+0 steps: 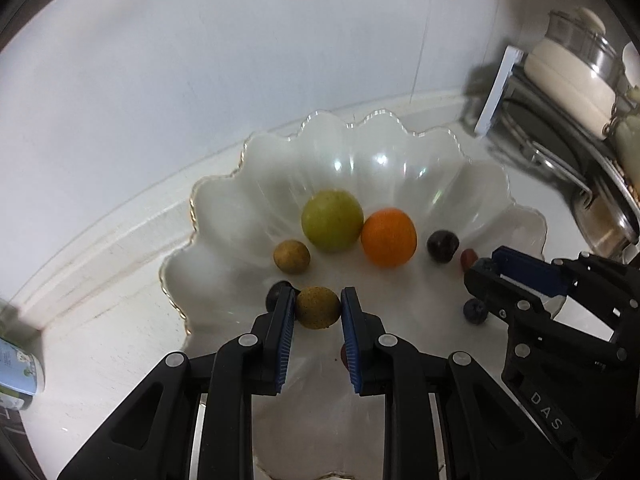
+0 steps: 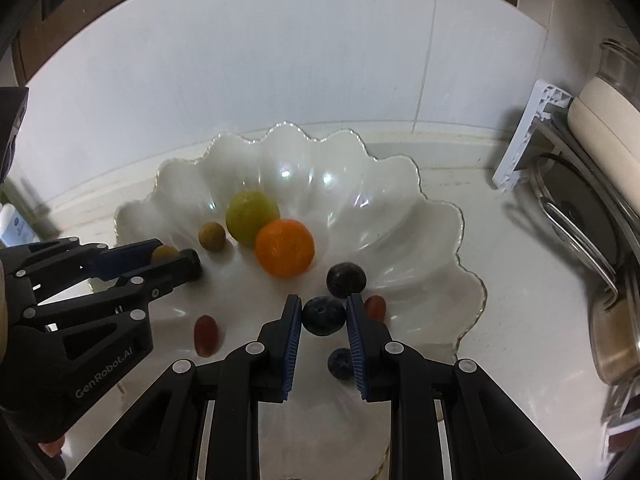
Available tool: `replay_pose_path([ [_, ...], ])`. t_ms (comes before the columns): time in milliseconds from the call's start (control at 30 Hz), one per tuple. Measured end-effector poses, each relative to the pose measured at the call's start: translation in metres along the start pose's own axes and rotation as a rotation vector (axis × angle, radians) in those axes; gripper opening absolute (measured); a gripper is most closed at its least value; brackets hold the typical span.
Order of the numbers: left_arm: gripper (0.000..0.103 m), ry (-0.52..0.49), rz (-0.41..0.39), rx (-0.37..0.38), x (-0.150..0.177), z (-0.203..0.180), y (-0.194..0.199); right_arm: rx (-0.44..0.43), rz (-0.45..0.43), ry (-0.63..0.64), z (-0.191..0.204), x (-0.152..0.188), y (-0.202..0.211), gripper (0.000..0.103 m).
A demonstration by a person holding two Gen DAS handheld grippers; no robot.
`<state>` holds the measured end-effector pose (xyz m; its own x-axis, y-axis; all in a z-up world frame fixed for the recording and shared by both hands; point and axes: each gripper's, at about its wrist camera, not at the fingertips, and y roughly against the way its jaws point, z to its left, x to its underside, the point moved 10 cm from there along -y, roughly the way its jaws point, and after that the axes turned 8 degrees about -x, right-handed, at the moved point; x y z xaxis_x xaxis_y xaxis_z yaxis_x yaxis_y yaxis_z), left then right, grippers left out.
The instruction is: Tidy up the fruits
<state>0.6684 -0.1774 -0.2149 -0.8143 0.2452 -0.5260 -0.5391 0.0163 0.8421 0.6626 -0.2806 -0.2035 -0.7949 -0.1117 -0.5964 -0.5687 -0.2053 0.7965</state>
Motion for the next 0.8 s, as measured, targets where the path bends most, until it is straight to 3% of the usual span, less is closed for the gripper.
replay_pose_path([
  [200,0.026,0.008,0.028,0.003,0.003,0.000,-0.004,-0.013,0.034,-0.021,-0.003,0.005,-0.007,0.025],
  [333,0.041,0.013,0.025,0.005,0.001,0.001,-0.001,-0.025,0.043,-0.046,-0.006,0.006,-0.007,0.030],
  [467,0.045,0.026,0.009,-0.003,0.000,0.004,0.008,-0.025,0.040,-0.043,-0.006,0.005,-0.002,0.037],
  [633,0.060,0.052,-0.022,-0.043,-0.001,0.014,0.024,-0.010,0.012,-0.047,-0.007,0.005,0.010,0.052],
  [800,0.065,0.082,-0.058,-0.066,-0.005,0.026,0.049,-0.024,-0.016,-0.082,-0.006,0.000,0.028,0.053],
])
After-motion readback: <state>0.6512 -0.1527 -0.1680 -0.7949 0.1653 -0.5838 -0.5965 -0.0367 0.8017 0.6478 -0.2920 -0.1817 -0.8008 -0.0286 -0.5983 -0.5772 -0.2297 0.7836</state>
